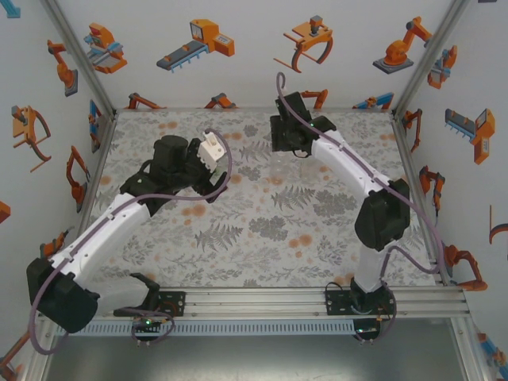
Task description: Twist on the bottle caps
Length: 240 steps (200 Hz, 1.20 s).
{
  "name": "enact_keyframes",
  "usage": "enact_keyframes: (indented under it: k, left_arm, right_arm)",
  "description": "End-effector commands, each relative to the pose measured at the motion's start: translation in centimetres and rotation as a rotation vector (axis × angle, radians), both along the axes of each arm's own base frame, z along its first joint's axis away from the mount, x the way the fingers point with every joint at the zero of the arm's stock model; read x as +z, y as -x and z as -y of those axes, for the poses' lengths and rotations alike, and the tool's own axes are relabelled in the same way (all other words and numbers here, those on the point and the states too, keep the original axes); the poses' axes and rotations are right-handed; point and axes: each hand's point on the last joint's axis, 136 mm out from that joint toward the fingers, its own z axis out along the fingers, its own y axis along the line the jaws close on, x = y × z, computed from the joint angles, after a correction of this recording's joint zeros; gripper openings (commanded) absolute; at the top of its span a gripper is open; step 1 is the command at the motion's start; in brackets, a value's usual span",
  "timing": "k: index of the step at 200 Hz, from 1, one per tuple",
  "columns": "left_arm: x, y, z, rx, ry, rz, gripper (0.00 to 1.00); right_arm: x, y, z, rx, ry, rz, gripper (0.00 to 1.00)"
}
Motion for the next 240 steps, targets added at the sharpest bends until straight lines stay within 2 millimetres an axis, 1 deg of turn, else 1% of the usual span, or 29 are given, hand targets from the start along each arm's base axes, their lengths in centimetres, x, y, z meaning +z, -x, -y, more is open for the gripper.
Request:
enact_keyframes:
  k: [1, 17, 47, 48, 54, 71, 100, 111, 127, 148, 165, 176, 197, 216, 240]
  left_arm:
    - [-1.0, -1.3, 0.3, -0.044, -0.003, -0.063, 0.86]
    - [-2.7, -2.8, 0.1, -0.050, -0.029, -0.120, 0.86]
    - [-5.3, -6.3, -1.3, -0.006, -0.082, -0.209, 0.85]
    - [-5.4, -6.4, -1.4, -0.005, -0.086, -0.211, 0.85]
    - [-6.1, -7.1, -1.7, 0.004, -0.114, -0.212, 0.85]
    - [-7.8, -8.5, -1.8, -0.012, -0.192, -0.219, 0.87]
    - [-10.5, -11.0, -1.9, -0.030, -0.253, -0.282, 0.87]
    - [-11.4, -12.0, -2.0, -0.022, -0.254, -0.299, 0.90]
    - [-12.8, -13.3, -2.4, -0.007, -0.270, -0.316, 0.98]
    - [-14.6, -14.3, -2.8, -0.010, -0.322, -0.316, 0.99]
    - [-15.7, -15.3, -3.5, 0.007, -0.368, -0.300, 1.00]
    - [-16.1, -15.9, -3.9, 0.020, -0.388, -0.292, 1.00]
    - [-16.1, -16.6, -3.7, 0.016, -0.386, -0.283, 0.99]
    - [-16.4, -16.7, -3.4, -0.004, -0.382, -0.297, 0.99]
    - [-17.3, -16.0, -2.9, -0.044, -0.376, -0.356, 0.99]
  right_arm:
    - [5.0, 2.2, 1.0, 0.019, -0.043, 0.077, 0.52]
    - [6.1, 3.5, 1.9, 0.015, -0.051, 0.098, 0.52]
    - [7.3, 6.0, 3.8, -0.001, -0.057, 0.133, 0.53]
    - [7.7, 6.2, 3.9, -0.002, -0.061, 0.141, 0.53]
    - [7.7, 6.7, 4.3, -0.005, -0.061, 0.146, 0.53]
    - [8.0, 7.8, 5.3, -0.016, -0.063, 0.164, 0.53]
    - [8.0, 9.4, 6.4, -0.026, -0.066, 0.174, 0.54]
    - [8.0, 10.0, 6.8, -0.032, -0.065, 0.174, 0.54]
    - [7.9, 10.6, 7.3, -0.039, -0.068, 0.178, 0.54]
    - [7.9, 11.3, 7.8, -0.047, -0.067, 0.175, 0.54]
    - [7.9, 11.7, 8.1, -0.048, -0.065, 0.172, 0.54]
    - [7.9, 11.9, 8.1, -0.047, -0.067, 0.168, 0.54]
    - [7.7, 12.1, 8.0, -0.043, -0.074, 0.159, 0.54]
    - [7.5, 12.1, 7.8, -0.041, -0.084, 0.149, 0.54]
    - [7.3, 12.1, 7.6, -0.036, -0.093, 0.141, 0.54]
